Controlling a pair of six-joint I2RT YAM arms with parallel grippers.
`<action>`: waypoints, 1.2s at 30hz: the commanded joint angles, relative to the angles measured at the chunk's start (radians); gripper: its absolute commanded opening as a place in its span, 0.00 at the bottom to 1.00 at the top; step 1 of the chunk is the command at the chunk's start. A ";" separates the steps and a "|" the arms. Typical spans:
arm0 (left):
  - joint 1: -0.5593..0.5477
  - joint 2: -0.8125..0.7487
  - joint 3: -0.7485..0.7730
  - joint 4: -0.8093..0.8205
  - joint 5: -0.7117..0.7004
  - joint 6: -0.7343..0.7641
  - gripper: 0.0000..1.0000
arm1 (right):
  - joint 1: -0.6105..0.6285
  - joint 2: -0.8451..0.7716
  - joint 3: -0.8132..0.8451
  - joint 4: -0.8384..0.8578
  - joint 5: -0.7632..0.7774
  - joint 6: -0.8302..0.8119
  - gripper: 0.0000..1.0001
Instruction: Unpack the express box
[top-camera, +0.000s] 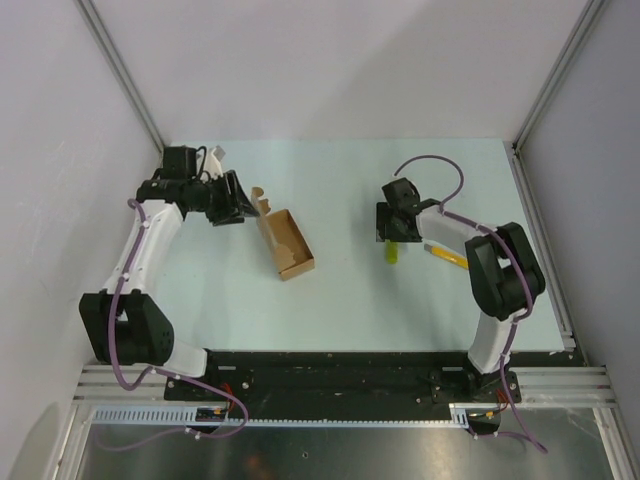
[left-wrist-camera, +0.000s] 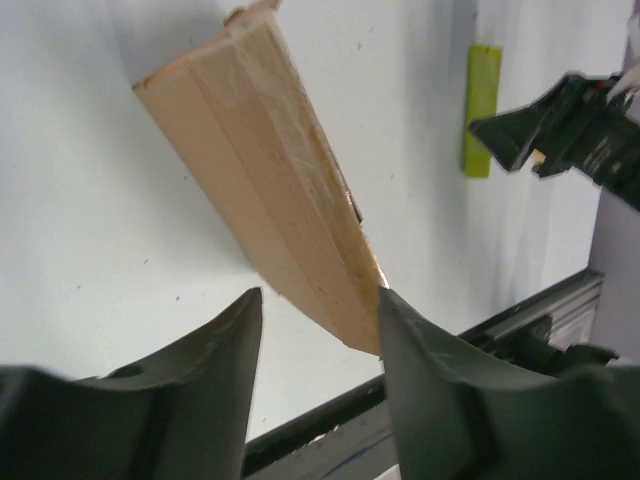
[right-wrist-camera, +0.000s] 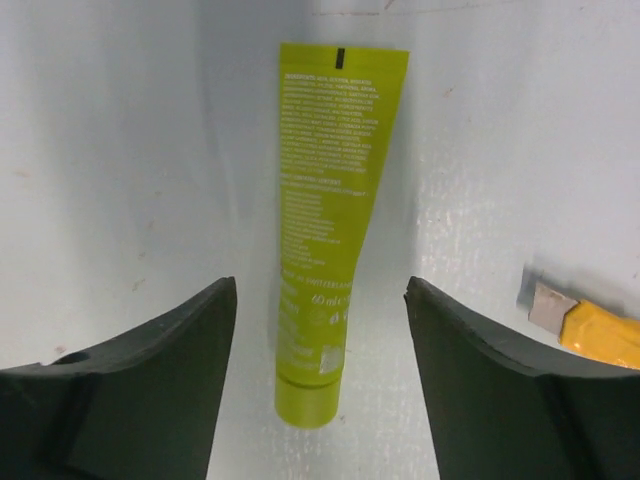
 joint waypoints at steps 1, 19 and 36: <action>0.009 -0.002 0.072 0.021 0.026 0.015 0.60 | -0.020 -0.118 0.005 0.004 -0.021 0.015 0.76; 0.009 -0.298 -0.017 0.091 -0.198 0.038 1.00 | -0.050 -0.474 0.006 -0.160 -0.009 0.113 1.00; 0.009 -0.697 -0.168 0.222 -0.413 -0.002 1.00 | -0.037 -1.060 -0.016 -0.355 0.529 0.198 1.00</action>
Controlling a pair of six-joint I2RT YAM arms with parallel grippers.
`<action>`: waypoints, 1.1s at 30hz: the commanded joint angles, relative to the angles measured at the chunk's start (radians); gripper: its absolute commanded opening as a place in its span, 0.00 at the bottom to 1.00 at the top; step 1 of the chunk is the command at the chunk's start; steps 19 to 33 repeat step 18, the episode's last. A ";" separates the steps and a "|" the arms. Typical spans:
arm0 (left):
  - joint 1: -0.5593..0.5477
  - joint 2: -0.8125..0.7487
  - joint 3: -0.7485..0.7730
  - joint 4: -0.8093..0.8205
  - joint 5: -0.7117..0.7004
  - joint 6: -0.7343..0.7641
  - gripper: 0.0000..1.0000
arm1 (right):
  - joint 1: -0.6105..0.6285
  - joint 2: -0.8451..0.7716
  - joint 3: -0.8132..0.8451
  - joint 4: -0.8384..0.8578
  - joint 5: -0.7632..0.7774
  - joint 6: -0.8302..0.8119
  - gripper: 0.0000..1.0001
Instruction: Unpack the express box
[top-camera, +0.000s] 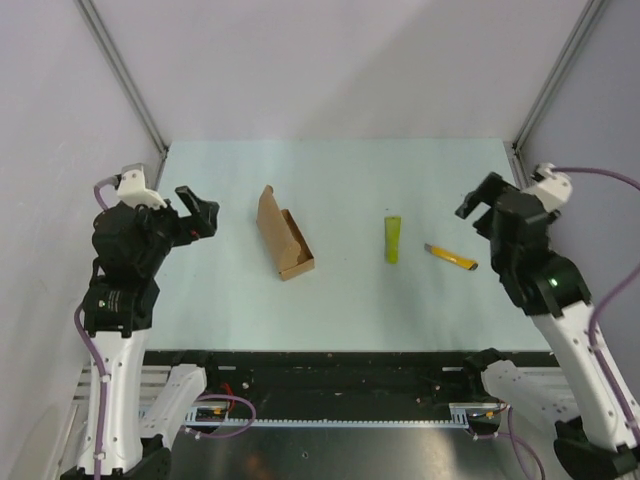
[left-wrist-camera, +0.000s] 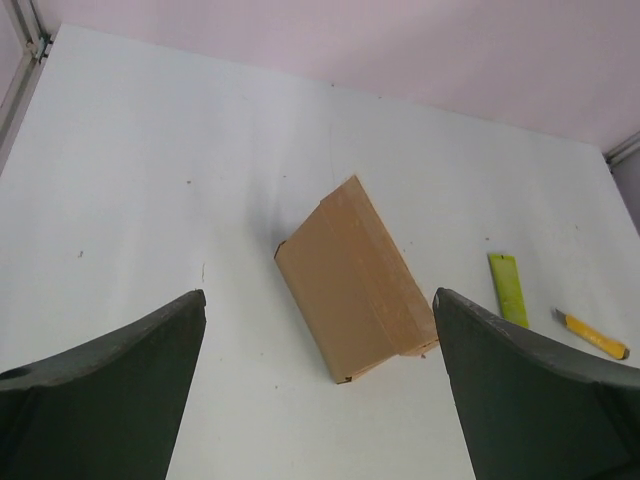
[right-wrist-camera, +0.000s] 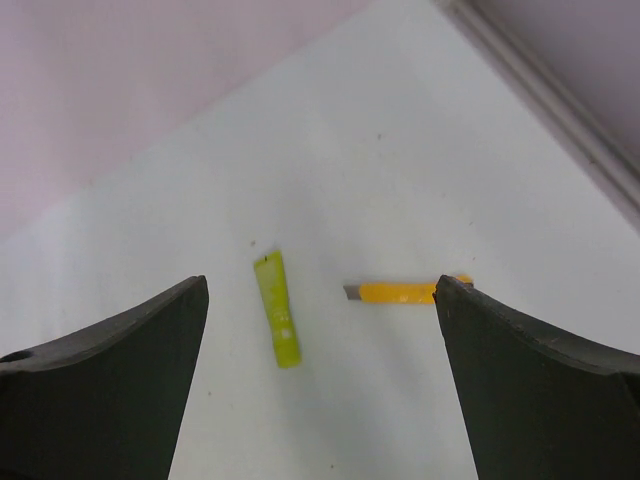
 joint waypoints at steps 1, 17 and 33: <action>0.008 0.005 0.024 0.040 -0.006 -0.004 1.00 | 0.007 -0.137 0.001 -0.038 0.136 -0.025 1.00; 0.008 0.032 0.086 0.039 0.002 0.036 1.00 | 0.007 -0.266 0.001 -0.095 0.186 -0.017 1.00; 0.008 0.029 0.083 0.039 -0.003 0.036 1.00 | 0.006 -0.268 0.001 -0.091 0.183 -0.022 1.00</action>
